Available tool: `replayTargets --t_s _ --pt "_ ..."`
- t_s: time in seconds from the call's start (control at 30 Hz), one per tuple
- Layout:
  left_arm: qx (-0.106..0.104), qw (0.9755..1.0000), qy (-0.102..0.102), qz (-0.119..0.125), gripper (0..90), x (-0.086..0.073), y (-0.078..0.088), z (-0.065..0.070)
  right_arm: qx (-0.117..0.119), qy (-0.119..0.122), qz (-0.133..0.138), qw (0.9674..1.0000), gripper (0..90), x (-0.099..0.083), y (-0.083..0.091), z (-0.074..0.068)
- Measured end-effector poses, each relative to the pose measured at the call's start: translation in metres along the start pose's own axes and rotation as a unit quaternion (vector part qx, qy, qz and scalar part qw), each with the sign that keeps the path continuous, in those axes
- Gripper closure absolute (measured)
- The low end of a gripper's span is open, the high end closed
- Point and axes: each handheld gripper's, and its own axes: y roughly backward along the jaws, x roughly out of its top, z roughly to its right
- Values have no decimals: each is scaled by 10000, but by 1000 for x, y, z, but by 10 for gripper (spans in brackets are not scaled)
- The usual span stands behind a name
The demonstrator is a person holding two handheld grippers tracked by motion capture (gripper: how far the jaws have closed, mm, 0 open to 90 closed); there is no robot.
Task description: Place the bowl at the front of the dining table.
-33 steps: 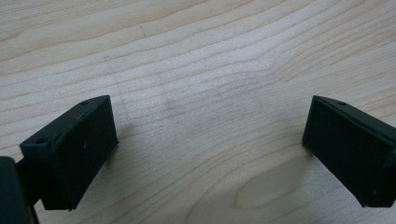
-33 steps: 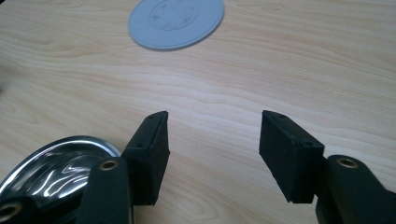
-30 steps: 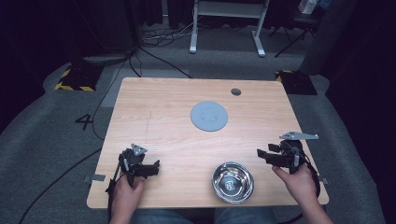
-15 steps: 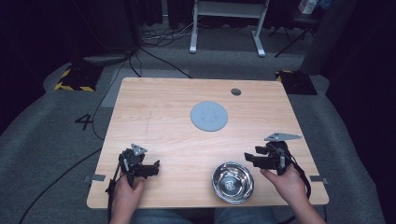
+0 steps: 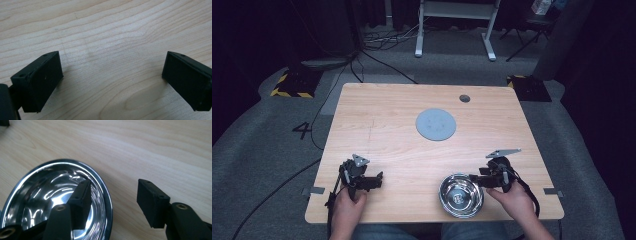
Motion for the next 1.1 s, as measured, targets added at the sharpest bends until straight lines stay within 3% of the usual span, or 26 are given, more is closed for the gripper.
replayTargets --t_s 0.33,0.53,0.67,0.87,1.1 --pt "-1 10000 -7 -3 31 0 0 0 416 -210 -529 9975 530 -6 -21 5" --pt "-4 10000 0 -8 31 0 0 0 474 -177 -769 9958 642 -9 -30 4" --pt "-6 10000 1 -9 31 0 0 0 506 -181 -840 9950 675 -10 -33 5" --pt "-8 10000 6 3 31 0 0 0 846 -288 -1016 9908 796 -12 -39 10" --pt "-6 10000 6 1 31 -1 0 0 1017 -394 -957 9894 863 -11 -34 10"
